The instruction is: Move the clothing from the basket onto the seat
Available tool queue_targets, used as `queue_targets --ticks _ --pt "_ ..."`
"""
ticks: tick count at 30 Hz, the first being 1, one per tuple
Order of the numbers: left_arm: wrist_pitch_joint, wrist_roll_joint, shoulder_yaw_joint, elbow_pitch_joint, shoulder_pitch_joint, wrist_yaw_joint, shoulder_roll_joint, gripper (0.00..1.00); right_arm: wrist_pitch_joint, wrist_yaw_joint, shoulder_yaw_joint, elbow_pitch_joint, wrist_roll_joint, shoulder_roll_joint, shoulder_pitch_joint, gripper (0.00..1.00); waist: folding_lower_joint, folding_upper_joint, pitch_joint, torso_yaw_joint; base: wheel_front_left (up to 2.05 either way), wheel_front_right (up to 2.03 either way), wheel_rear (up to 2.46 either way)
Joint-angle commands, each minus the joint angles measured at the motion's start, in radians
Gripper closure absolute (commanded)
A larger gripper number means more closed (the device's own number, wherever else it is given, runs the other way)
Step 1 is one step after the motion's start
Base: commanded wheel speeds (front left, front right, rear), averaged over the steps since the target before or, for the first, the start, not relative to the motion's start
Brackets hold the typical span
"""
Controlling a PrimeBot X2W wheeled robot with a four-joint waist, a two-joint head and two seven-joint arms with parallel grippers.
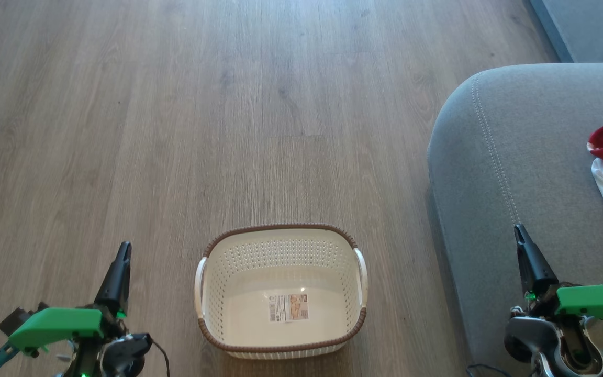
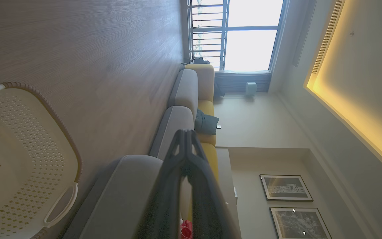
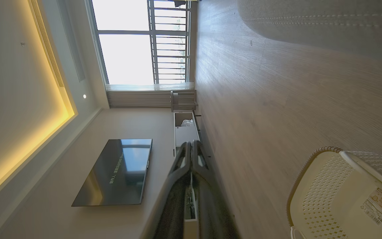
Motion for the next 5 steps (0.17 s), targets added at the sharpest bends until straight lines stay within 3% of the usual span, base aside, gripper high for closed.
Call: queue_targets --ticks 1,5 --pt "0.006 0.006 0.033 -0.029 -0.058 -0.009 0.006 1.00 0.005 0.001 0.018 -0.037 0.006 -0.014 -0.051 1.00 0.0000 0.0000 0.000 0.000 0.00 0.00 0.00" --pt "0.007 0.006 0.034 -0.029 -0.058 -0.009 0.005 1.00 0.005 0.001 0.018 -0.037 0.006 -0.014 -0.051 1.00 0.0000 0.0000 0.000 0.000 0.00 0.00 0.00"
